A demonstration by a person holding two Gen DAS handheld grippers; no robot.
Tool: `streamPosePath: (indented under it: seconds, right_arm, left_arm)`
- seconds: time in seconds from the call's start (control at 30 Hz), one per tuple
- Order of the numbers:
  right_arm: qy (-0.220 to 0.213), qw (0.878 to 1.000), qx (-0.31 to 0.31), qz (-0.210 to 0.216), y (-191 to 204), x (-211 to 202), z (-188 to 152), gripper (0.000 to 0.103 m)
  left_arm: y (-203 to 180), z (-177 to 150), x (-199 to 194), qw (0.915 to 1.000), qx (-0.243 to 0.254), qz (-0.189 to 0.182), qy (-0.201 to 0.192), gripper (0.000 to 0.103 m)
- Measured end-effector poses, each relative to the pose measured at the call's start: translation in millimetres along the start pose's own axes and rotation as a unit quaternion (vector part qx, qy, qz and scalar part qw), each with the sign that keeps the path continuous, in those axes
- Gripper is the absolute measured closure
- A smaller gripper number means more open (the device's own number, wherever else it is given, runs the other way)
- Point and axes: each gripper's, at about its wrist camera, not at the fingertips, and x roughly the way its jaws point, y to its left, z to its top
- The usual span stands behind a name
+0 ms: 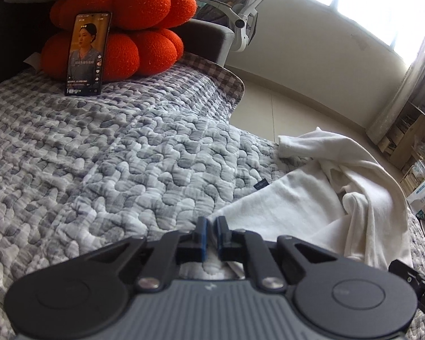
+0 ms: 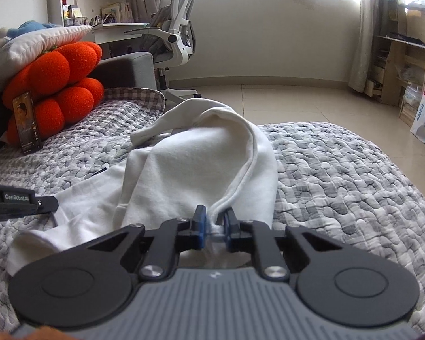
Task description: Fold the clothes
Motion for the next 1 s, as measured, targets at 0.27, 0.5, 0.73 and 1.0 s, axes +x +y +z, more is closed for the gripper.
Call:
streamPosePath:
  seconds: [0.27, 0.5, 0.73, 1.0]
  right_arm:
    - [-0.035, 0.998, 0.036, -0.035, -26.4, -12.6, 13.7, 0.092]
    - [-0.055, 0.991, 0.086, -0.086, -67.3, -8.0, 26.3, 0.093]
    - [-0.051, 0.982, 0.127, -0.127, -90.8, -0.4, 26.7, 0.093]
    - [-0.022, 0.984, 0.145, -0.106, -99.9, -1.7, 22.2, 0.077]
  left_arm:
    - [3.3, 2.5, -21.4, 0.9993, -0.021, -0.025, -0.016, 0.097]
    - [4.7, 0.8, -37.8, 0.9986, -0.026, -0.045, -0.011, 0.097]
    - [13.4, -0.1, -39.6, 0.9991, -0.029, -0.031, 0.008, 0.103]
    - [29.3, 3.4, -30.2, 0.9966, -0.065, -0.043, 0.027, 0.096]
